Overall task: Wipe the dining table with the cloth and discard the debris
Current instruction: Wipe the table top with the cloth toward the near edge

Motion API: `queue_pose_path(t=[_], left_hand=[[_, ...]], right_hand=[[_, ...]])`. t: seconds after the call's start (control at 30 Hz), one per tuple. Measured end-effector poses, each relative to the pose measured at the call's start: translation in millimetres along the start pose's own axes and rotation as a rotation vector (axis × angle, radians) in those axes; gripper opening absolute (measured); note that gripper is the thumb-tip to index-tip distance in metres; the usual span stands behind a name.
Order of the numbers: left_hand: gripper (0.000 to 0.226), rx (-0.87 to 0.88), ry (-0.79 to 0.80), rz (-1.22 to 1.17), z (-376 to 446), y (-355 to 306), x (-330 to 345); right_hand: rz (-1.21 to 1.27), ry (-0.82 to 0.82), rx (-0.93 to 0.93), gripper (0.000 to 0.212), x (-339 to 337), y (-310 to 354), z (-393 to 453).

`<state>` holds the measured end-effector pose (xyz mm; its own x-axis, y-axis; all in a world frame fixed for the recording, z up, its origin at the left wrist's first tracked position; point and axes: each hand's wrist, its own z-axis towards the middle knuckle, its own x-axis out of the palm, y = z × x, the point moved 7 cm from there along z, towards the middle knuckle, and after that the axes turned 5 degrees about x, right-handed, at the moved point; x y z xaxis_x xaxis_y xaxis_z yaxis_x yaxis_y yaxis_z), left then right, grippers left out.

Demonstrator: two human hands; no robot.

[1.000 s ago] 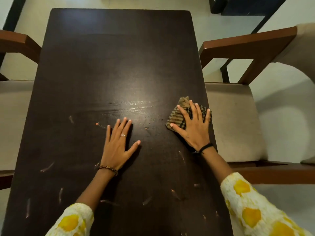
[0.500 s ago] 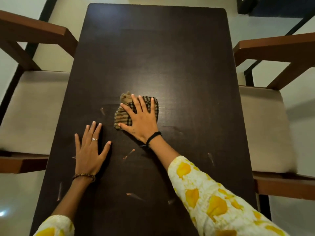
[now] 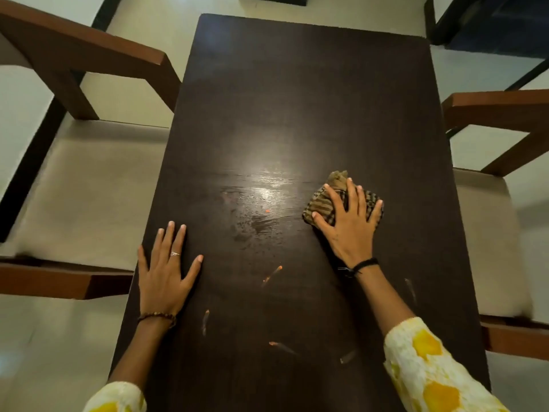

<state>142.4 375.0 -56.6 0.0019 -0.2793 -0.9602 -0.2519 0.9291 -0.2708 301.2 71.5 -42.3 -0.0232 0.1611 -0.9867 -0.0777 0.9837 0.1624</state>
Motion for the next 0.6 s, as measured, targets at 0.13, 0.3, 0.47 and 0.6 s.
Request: queue_pose_path(t=[0.13,0.3,0.47,0.6], left_hand=[[0.07,-0.006,-0.026,-0.015,-0.2,2.4,-0.3],[0.078,-0.037,-0.06,-0.026,1.7,5.0,-3.1],[0.084,-0.063,-0.101,-0.104,3.5,9.3,-6.4],[0.085,-0.054,-0.117,-0.133,3.0,9.8,-7.6]], right_hand=[[-0.022,0.051,-0.17,0.066,12.6,72.5,-0.5],[-0.028,0.138,-0.383,0.066,37.5,192.1,7.4],[-0.073,0.242,-0.532,0.063,53.1,277.2,16.7],[-0.095,0.234,-0.651,0.059,50.9,279.7,6.5]])
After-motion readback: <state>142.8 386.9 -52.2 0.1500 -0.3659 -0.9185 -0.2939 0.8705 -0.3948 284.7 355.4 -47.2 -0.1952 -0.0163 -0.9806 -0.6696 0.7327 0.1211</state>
